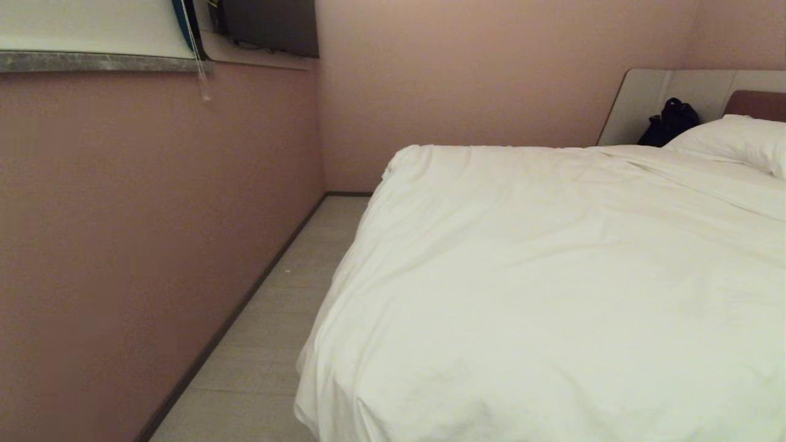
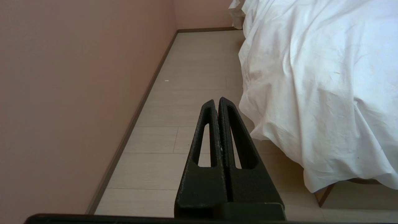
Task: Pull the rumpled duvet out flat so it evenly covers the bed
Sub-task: Flatten the corners of the folded blanket
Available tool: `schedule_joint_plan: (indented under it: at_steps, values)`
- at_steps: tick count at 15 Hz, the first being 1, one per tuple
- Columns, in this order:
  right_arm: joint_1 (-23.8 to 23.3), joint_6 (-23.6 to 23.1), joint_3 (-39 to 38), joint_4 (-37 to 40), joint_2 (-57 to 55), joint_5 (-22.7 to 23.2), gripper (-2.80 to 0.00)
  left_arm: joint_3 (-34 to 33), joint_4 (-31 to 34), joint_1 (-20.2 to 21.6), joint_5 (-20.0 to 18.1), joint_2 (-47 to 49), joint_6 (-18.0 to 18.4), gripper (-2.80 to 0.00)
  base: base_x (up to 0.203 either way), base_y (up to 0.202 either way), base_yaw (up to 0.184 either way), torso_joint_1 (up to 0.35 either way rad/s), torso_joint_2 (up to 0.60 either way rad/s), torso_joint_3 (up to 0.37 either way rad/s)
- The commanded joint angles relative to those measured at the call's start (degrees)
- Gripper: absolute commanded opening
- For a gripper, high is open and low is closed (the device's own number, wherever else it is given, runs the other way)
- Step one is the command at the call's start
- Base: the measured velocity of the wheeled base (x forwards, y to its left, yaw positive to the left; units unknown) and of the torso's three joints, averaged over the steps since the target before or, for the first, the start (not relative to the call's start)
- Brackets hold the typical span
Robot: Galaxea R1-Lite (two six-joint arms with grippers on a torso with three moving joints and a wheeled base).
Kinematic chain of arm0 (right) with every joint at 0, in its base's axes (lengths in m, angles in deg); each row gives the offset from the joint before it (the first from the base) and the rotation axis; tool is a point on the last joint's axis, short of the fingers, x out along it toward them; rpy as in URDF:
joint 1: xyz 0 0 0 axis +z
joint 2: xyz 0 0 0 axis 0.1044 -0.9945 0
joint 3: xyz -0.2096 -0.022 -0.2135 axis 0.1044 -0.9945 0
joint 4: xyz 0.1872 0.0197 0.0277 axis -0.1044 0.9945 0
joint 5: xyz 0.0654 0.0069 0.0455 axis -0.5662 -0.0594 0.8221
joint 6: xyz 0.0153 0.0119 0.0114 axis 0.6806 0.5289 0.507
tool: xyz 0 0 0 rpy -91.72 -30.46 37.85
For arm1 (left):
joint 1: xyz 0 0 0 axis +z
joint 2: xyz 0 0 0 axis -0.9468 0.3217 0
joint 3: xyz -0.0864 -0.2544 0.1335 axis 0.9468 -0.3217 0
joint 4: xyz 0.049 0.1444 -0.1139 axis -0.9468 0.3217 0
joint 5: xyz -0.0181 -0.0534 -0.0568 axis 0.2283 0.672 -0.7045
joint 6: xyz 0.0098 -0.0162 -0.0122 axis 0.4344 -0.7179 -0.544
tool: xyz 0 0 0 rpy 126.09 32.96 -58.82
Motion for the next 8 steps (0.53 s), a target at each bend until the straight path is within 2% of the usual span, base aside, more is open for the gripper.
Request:
schedule_joint_plan:
  at_steps: [1,4,6,8]
  values:
    - [0.03,0.08,0.0,-4.12,-2.66,-1.37,-2.8,0.0,-0.01,0.01,-0.01,0.0,0.03,-2.8,0.0,0.0,0.0,0.0,0.0,0.0]
    - [0.03,-1.03,0.07,-6.83,-6.09,-6.51,-2.8,0.0,-0.01,0.01,-0.01,0.0,0.03,-2.8,0.0,0.0,0.0,0.0,0.0,0.0]
    - [-0.14,-2.44,0.08,-6.61,-6.99,-7.07,-2.8,0.0,-0.01,0.01,-0.01,0.0,0.03,-2.8,0.0,0.0,0.0,0.0,0.0,0.0]
    - [-0.66,-3.92,0.02,-6.35,-8.51,-10.7,-2.8,0.0,-0.01,0.01,-0.01,0.0,0.03,-2.8,0.0,0.0,0.0,0.0,0.0,0.0]
